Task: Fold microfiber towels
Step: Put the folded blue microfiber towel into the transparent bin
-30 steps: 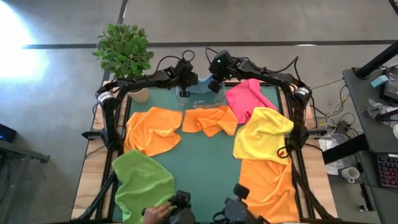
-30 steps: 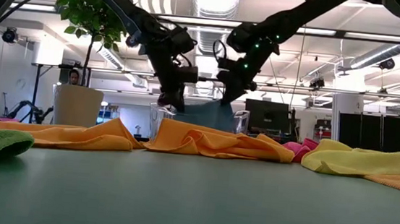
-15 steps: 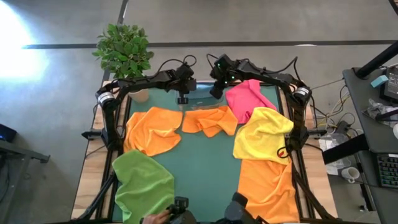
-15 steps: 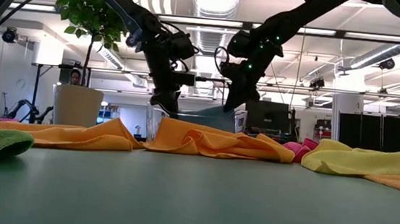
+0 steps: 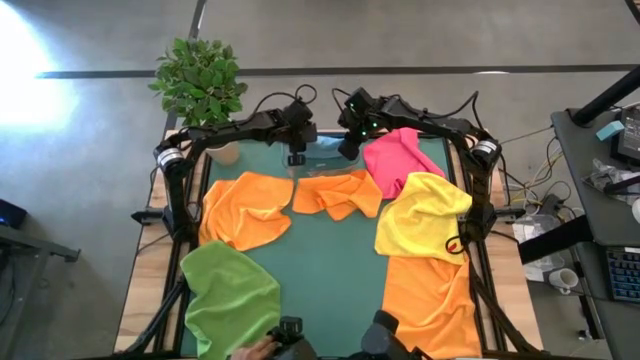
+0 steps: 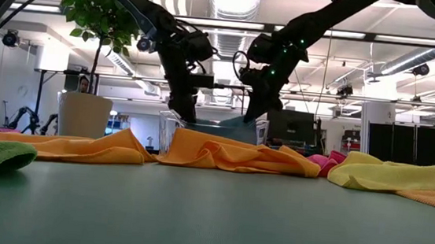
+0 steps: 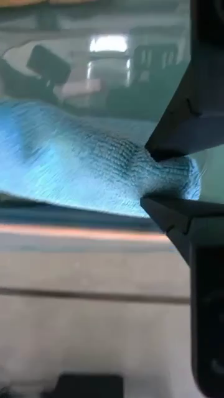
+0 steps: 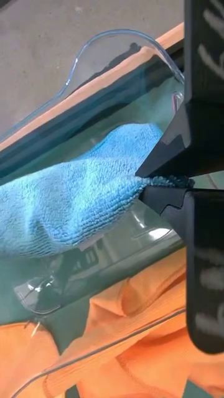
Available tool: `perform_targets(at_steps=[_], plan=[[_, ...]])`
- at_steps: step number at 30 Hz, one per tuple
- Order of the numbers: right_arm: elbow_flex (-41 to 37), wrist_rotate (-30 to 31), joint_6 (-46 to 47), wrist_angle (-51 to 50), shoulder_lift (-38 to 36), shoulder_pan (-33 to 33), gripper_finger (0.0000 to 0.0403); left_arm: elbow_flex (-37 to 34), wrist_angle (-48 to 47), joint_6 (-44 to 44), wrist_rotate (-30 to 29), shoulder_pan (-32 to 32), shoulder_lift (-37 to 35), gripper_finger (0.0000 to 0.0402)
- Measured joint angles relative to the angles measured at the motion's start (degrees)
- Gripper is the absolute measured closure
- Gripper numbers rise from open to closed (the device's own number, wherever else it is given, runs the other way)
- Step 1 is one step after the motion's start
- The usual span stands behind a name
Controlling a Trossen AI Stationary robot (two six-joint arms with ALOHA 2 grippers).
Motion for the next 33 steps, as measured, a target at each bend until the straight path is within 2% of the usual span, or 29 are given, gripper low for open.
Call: perform_targets(at_steps=[4, 8, 13, 17, 24, 29, 33], plan=[[-0.04, -0.57, -0.26, -1.44, 0.0, 0.02, 0.0392, 1.08, -6.64, -0.31, 1.39, -0.91, -0.28, 0.0289], [-0.24, -2.5, -0.57, -2.73, 0.0, 0.13, 0.0392, 2.93, -11.71, -0.46, 6.31, -1.66, -0.54, 0.0288], [-0.24, -3.17, -0.66, -2.93, -0.02, 0.15, 0.0392, 5.07, -12.48, -1.96, 10.27, -2.12, -1.15, 0.0287], [-0.26, -3.43, -2.67, -3.34, -0.02, 0.39, 0.0385, 7.57, -14.55, -3.31, 10.5, -2.1, -1.23, 0.0287], [-0.26, -7.59, -2.64, -4.32, -0.02, 1.22, 0.0322, 9.25, -15.41, -3.44, 10.56, -2.09, -2.7, 0.0287], [0.37, -7.91, -2.24, -8.77, -0.04, 1.27, 0.0268, 9.98, -16.44, -3.45, 10.52, -2.01, -4.07, 0.0287], [0.81, -7.93, -2.78, -10.46, -0.86, 1.27, 0.0241, 10.75, -17.51, -3.46, 10.39, -1.88, -5.24, 0.0287]])
